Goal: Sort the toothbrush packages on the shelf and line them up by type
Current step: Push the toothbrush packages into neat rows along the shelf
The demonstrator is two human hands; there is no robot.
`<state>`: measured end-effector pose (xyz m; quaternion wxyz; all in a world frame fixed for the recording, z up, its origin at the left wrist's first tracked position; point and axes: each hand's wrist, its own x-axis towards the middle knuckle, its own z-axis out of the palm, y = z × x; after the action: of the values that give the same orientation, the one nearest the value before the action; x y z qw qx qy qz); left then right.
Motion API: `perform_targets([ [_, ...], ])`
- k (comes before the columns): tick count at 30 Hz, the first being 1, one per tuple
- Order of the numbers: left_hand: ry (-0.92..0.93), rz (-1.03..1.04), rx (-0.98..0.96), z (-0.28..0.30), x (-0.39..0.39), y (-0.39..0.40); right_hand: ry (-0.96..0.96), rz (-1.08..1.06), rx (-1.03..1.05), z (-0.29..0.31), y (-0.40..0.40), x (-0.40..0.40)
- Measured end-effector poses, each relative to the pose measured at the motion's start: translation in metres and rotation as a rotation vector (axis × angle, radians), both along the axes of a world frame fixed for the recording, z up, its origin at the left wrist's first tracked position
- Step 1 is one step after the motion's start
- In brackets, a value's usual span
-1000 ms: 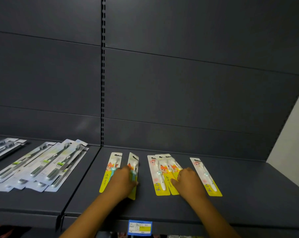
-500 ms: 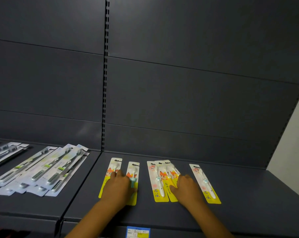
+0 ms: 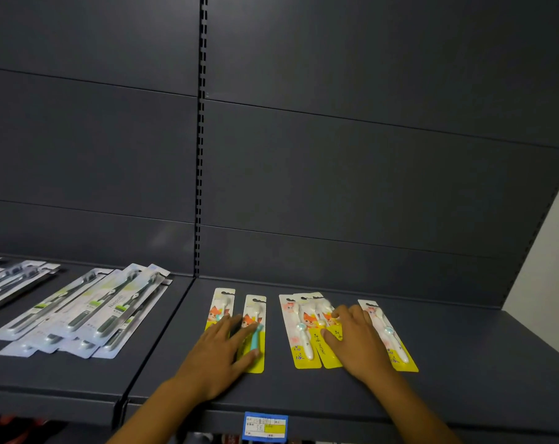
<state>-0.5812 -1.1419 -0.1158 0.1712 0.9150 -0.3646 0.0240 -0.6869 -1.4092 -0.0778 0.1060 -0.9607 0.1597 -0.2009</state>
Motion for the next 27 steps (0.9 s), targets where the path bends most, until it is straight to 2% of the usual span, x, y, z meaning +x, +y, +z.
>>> perform_targets([
  [8, -0.006, -0.046, -0.009, 0.003, -0.004, -0.039, 0.049, 0.031, 0.020, 0.000, -0.001, 0.000],
  [14, -0.016, -0.070, -0.032, 0.002, 0.005, -0.036, 0.076, 0.042, 0.019, -0.004, -0.008, -0.001],
  [20, -0.065, -0.027, -0.060, -0.006, 0.014, -0.027, -0.035, -0.148, -0.011, -0.004, -0.036, -0.009],
  [23, -0.068, -0.023, -0.085, -0.007, 0.012, -0.027, 0.023, -0.307, -0.069, -0.001, -0.057, -0.020],
  [27, -0.074, -0.038, -0.110, -0.005, 0.011, -0.026, 0.074, -0.384, -0.001, -0.007, -0.078, -0.029],
])
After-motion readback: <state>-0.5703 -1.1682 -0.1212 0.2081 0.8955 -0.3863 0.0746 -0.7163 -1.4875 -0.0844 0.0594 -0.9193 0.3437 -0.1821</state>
